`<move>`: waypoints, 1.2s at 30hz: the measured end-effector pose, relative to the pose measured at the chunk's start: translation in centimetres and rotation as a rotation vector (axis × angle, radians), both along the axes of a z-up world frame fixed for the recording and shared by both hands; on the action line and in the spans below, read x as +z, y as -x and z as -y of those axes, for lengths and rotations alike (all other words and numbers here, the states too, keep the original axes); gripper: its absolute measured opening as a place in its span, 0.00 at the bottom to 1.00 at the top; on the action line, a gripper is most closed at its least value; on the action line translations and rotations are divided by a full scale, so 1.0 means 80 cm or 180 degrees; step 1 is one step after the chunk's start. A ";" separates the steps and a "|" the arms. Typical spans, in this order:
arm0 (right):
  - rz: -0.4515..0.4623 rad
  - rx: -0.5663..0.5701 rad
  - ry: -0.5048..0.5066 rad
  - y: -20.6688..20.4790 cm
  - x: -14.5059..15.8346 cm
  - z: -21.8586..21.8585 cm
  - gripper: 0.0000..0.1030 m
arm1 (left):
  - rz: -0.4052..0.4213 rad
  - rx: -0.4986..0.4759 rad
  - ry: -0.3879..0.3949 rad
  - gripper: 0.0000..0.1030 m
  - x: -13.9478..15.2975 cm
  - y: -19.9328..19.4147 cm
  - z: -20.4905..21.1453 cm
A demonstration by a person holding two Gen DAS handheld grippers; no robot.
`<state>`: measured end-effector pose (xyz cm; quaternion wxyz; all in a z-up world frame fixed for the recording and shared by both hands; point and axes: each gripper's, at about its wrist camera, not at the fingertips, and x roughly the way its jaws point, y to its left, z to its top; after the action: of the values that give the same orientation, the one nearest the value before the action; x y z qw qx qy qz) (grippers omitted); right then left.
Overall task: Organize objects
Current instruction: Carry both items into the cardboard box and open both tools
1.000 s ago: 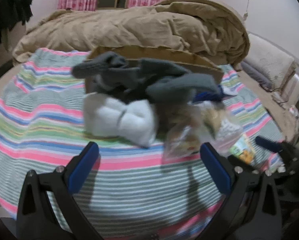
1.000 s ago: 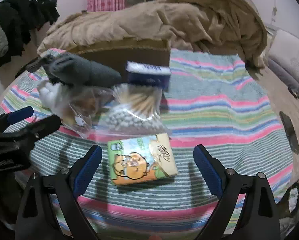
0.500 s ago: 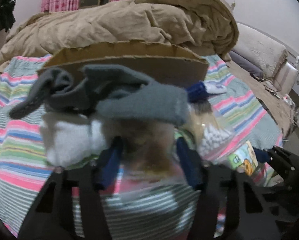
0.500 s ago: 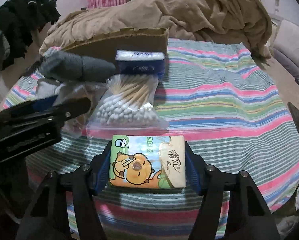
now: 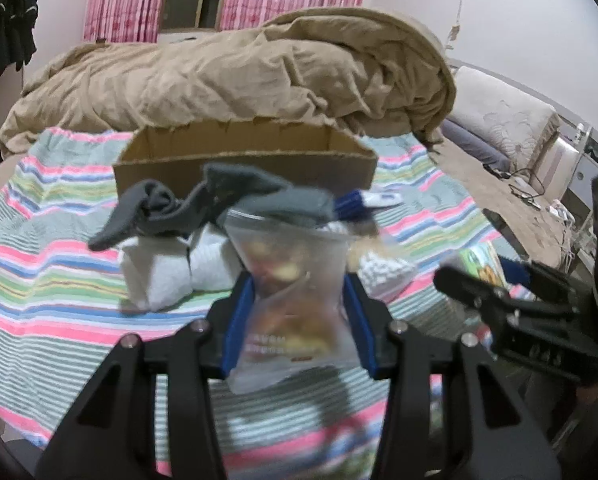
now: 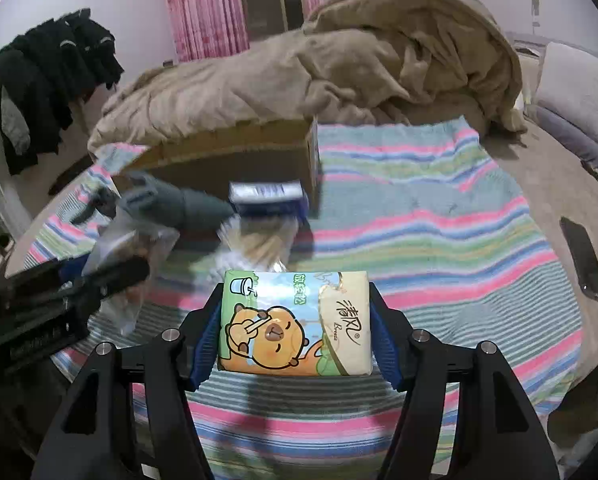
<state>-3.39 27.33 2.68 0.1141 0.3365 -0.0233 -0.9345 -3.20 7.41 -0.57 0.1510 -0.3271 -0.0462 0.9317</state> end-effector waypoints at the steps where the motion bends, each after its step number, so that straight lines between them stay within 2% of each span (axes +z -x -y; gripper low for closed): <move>1: -0.0035 0.0009 0.0014 -0.001 0.006 0.000 0.66 | -0.0019 0.0000 -0.0004 0.45 0.007 -0.005 0.000; 9: -0.0230 0.0055 0.0113 0.012 0.080 0.002 0.66 | -0.0162 0.0040 -0.0017 0.45 0.086 -0.020 0.010; 14: -0.0344 0.0114 0.0111 0.046 0.129 0.010 0.66 | -0.0238 0.0095 -0.0064 0.45 0.132 0.008 0.028; 17: -0.0341 0.0181 0.0038 0.078 0.139 0.022 0.66 | -0.0248 0.0120 0.0008 0.45 0.142 0.035 0.034; 24: -0.0060 0.0277 -0.0024 0.156 0.109 0.049 0.66 | -0.0086 0.0198 0.0047 0.45 0.125 0.107 0.051; 30: 0.0150 0.0304 0.0001 0.211 0.077 0.066 0.66 | 0.0104 0.0186 0.0059 0.46 0.092 0.167 0.054; 36: 0.0312 0.0281 0.0014 0.244 0.050 0.064 0.66 | 0.0434 0.0135 0.0081 0.46 0.047 0.218 0.049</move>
<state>-22.90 22.20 6.70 0.1547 0.3822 -0.0160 -0.9109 -20.60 3.48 3.17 0.1234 -0.3907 -0.0515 0.9108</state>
